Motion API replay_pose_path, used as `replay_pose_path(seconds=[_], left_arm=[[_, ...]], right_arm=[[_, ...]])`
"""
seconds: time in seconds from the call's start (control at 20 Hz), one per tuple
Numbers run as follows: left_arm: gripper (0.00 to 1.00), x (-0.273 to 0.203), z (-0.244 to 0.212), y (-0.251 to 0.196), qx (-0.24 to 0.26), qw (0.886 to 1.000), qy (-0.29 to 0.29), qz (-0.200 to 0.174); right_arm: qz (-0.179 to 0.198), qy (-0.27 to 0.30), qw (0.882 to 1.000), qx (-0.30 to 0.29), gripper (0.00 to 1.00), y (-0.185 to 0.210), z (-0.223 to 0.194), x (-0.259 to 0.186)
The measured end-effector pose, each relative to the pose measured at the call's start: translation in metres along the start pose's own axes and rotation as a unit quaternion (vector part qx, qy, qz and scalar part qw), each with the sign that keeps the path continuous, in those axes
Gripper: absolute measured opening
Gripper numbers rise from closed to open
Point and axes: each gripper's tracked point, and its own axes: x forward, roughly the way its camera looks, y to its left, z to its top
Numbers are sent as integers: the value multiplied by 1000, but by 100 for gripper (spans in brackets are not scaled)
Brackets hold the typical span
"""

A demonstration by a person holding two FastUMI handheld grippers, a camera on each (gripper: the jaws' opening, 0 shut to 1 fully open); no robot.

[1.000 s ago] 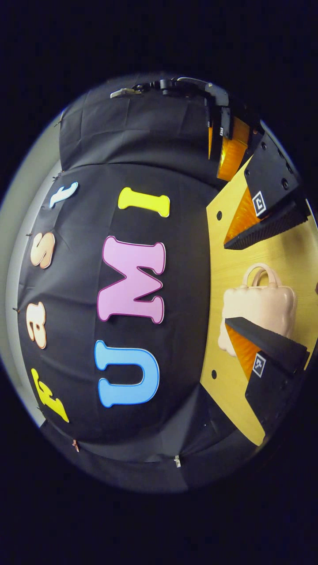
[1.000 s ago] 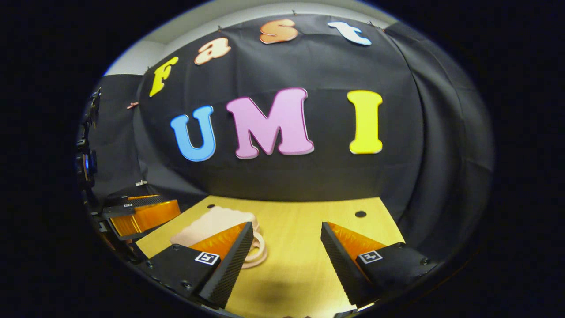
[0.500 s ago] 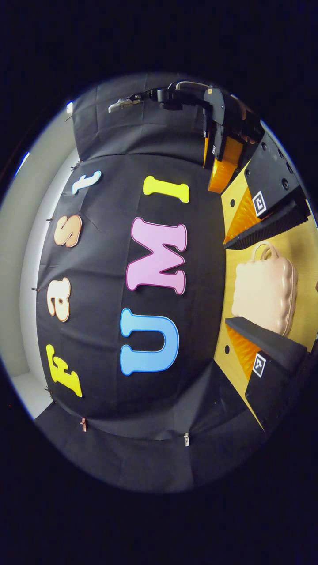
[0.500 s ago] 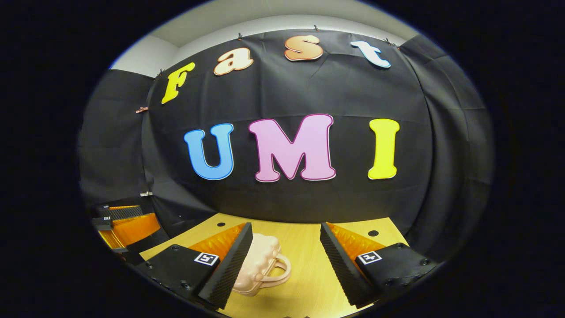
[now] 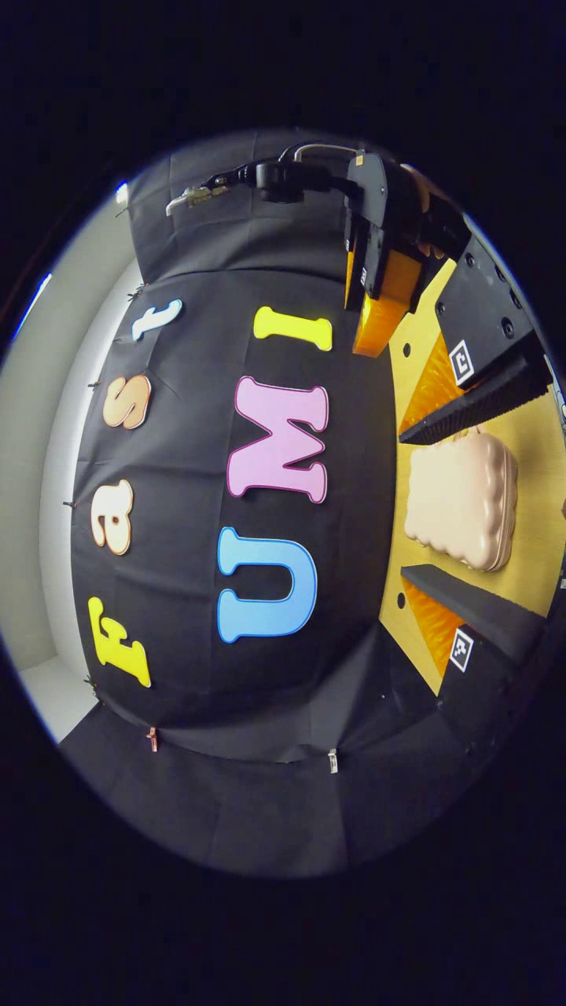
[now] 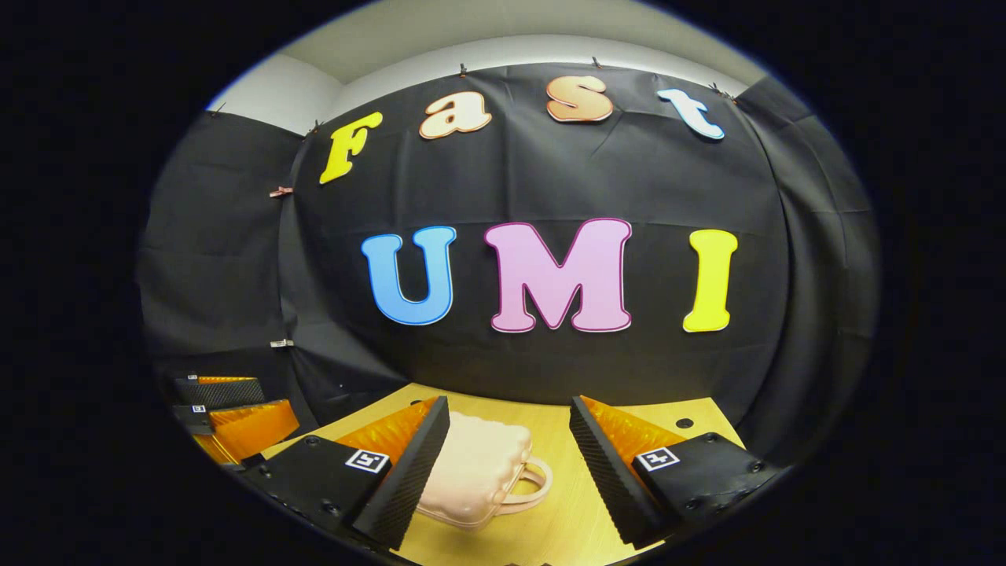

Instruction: First open the suitcase, pack the skin care products into it, and then close the suitcase.

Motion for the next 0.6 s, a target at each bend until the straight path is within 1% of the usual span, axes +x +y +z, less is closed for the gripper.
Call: replay_pose_path(seconds=[0.35,0.5,0.6], left_arm=[[96,-16,-21,15,-5,1000,17,8],[96,-21,-20,16,-7,1000,18,7],[96,-23,-16,15,0,1000,17,8]], right_arm=[[-4,6,1000,6,97,7,-6,-10],[-12,1,1000,1,98,3,-3,-14],[-12,3,1000,4,97,5,-4,-15]])
